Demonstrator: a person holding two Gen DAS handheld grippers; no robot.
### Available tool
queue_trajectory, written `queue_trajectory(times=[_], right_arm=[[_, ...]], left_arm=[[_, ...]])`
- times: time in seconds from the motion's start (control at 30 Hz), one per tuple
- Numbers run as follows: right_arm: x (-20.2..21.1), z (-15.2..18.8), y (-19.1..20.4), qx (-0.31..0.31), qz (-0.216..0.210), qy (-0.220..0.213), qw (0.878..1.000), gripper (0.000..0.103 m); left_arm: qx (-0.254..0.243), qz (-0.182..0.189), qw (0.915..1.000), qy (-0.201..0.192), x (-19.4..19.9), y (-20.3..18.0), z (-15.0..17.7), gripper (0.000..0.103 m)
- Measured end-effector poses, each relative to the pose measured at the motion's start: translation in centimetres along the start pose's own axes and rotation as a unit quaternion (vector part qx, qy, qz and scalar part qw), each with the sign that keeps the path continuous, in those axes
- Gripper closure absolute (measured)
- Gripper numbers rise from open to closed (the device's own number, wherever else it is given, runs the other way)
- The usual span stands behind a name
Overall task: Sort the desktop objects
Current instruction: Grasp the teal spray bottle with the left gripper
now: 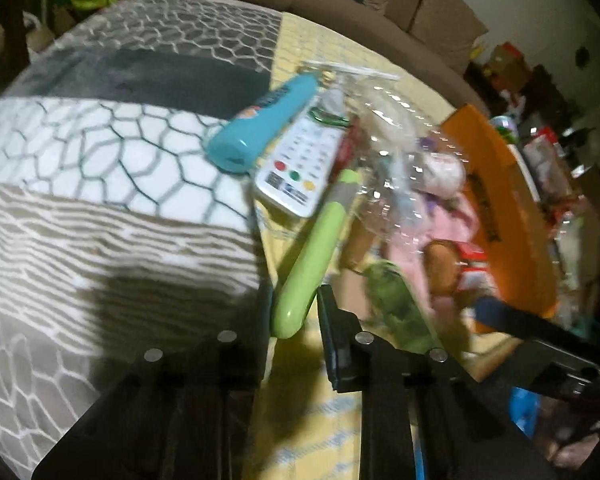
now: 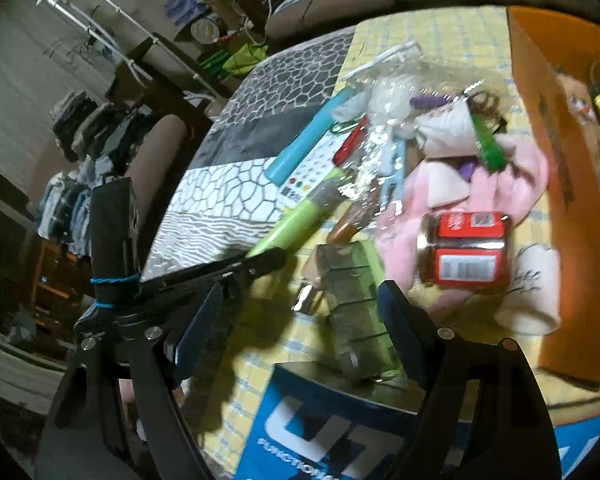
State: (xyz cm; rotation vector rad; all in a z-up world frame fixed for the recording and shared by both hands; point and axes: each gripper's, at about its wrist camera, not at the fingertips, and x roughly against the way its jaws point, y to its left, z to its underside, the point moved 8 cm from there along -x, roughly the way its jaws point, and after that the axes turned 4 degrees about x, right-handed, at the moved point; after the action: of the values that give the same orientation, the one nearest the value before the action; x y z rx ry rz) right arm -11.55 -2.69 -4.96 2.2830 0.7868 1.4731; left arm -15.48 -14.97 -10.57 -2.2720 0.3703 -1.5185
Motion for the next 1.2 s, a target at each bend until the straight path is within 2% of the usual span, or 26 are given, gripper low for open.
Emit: queue_trajectory(times=[0.13, 0.27, 0.37, 0.43, 0.5, 0.53, 0.57, 0.63, 0.7, 0.73, 0.77, 0.83, 0.97, 1.07, 1.2], right_arm=[[-1.4, -0.1, 0.2, -0.056, -0.05, 0.018, 0.997, 0.024], [-4.1, -0.9, -0.6, -0.097, -0.046, 0.04, 0.993, 0.023], [-5.2, -2.1, -0.9, -0.114, -0.051, 0.03, 0.992, 0.024], [-5.1, -3.0, -0.5, -0.095, -0.031, 0.019, 0.995, 0.024], [-4.8, -3.7, 0.3, -0.076, -0.026, 0.015, 0.997, 0.024], [-4.6, -4.2, 0.6, -0.069, -0.023, 0.013, 0.997, 0.024], [-4.3, -4.4, 0.9, -0.065, -0.022, 0.011, 0.998, 0.024], [-3.7, -4.7, 1.3, -0.059, -0.022, 0.005, 0.998, 0.024], [-2.9, -4.6, 1.8, -0.055, -0.03, -0.002, 0.998, 0.024], [-2.6, -4.4, 1.8, -0.054, -0.032, -0.003, 0.998, 0.024], [-2.2, -4.2, 1.8, -0.053, -0.034, -0.004, 0.998, 0.024], [-1.4, -3.7, 2.0, -0.048, -0.037, -0.004, 0.998, 0.024], [-0.2, -3.4, 2.0, -0.033, -0.039, 0.0, 0.999, 0.023], [0.5, -3.6, 1.8, -0.022, -0.04, 0.003, 0.999, 0.023], [0.2, -3.7, 1.3, -0.022, -0.049, 0.006, 0.999, 0.023]], left_arm=[[0.002, 0.032, 0.9991, 0.028, 0.2, -1.1, 1.0, 0.087], [0.01, 0.058, 0.997, 0.05, 0.3, -1.7, 1.6, 0.088], [0.009, 0.034, 0.9983, 0.046, 0.6, -1.3, 1.8, 0.087], [0.017, 0.031, 0.9987, 0.038, 1.4, -0.9, 1.4, 0.086], [0.013, -0.015, 0.9998, 0.0, 3.1, 0.4, 0.2, 0.084], [0.007, -0.045, 0.9987, -0.025, 3.9, 1.1, -0.7, 0.079], [0.005, -0.061, 0.997, -0.047, 4.6, 1.8, -1.8, 0.07], [0.003, -0.055, 0.996, -0.071, 5.0, 2.5, -3.4, 0.062], [-0.009, -0.043, 0.996, -0.077, 4.1, 2.4, -5.0, 0.057], [-0.02, -0.04, 0.9959, -0.079, 3.5, 2.3, -5.8, 0.051], [-0.035, -0.057, 0.9942, -0.085, 2.8, 2.2, -6.7, 0.048], [-0.056, -0.07, 0.9922, -0.086, 1.4, 2.0, -8.1, 0.048], [-0.078, -0.067, 0.9936, -0.045, -2.5, 1.7, -9.4, 0.049], [-0.077, -0.049, 0.9953, -0.032, -4.0, 1.5, -10.3, 0.058], [-0.08, -0.043, 0.9958, -0.01, -4.9, 1.8, -11.6, 0.063]])
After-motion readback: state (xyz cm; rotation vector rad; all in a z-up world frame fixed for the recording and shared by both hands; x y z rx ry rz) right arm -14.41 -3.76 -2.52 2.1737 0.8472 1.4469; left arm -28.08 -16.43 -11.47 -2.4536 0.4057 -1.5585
